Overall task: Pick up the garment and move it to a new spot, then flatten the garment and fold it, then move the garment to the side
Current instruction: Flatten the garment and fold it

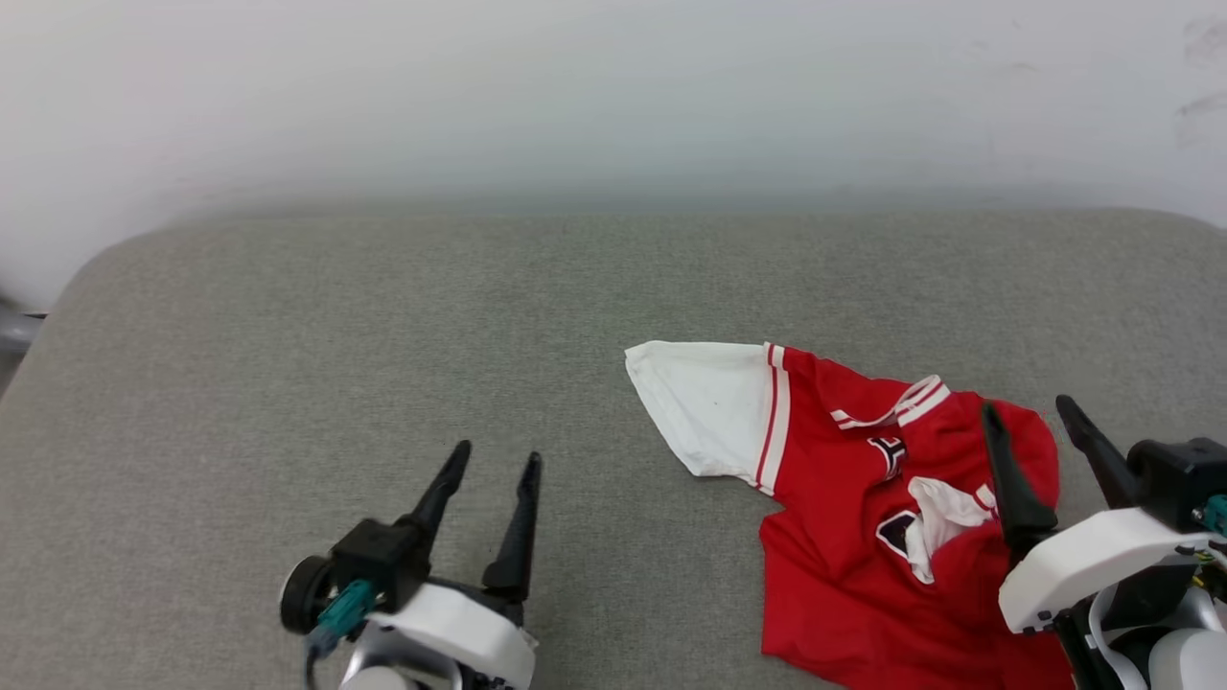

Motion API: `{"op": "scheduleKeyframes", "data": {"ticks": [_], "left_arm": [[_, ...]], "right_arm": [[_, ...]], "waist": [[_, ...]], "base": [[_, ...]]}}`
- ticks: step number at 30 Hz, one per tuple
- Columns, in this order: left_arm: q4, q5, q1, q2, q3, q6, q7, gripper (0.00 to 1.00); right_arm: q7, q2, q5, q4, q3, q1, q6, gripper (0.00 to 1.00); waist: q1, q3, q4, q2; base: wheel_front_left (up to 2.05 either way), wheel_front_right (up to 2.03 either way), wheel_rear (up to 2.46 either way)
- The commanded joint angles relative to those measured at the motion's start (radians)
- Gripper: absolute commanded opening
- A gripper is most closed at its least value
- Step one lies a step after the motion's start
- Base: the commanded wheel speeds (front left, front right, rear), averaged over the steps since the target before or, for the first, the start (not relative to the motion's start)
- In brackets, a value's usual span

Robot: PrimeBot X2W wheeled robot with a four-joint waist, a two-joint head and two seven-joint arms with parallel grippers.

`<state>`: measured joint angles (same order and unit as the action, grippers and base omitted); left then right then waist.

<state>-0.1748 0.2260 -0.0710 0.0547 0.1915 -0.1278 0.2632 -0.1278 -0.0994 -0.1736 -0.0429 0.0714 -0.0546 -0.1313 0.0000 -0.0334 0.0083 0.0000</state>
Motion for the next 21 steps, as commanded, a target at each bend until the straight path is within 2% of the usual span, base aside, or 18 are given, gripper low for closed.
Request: {"op": "scheduleKeyframes", "data": {"ticks": [1,3,6,15,21], "left_arm": [[-0.019,0.003,-0.027,0.014,0.02,-0.002,-0.002,1.0],[-0.042,0.012,-0.088,0.043,0.075,-0.002,-0.034,1.0],[-0.067,0.039,-0.205,0.1,0.171,-0.003,-0.139,1.0],[-0.188,0.227,-0.597,0.195,0.373,-0.002,-0.622,1.0],[-0.305,0.373,-0.767,0.238,0.439,-0.002,-0.873,1.0]], "right_arm": [[0.007,0.003,0.015,0.003,0.005,-0.011,0.001,1.0],[0.015,0.002,0.024,0.0,0.007,-0.02,0.001,1.0],[0.019,0.004,0.039,-0.012,0.013,-0.031,0.001,1.0],[0.042,0.021,0.042,-0.038,0.022,-0.064,0.001,1.0],[0.071,0.033,0.033,-0.028,0.015,-0.094,0.001,1.0]], "waist": [[0.0,-0.009,-0.014,0.0],[0.0,-0.019,-0.026,0.0],[0.0,-0.044,-0.045,0.0],[0.0,-0.141,-0.131,0.0],[0.0,-0.215,-0.19,0.0]], "base": [[0.0,0.0,0.0],[0.0,0.0,0.0],[0.0,0.0,0.0],[0.0,0.0,0.0],[0.0,0.0,0.0]]}}
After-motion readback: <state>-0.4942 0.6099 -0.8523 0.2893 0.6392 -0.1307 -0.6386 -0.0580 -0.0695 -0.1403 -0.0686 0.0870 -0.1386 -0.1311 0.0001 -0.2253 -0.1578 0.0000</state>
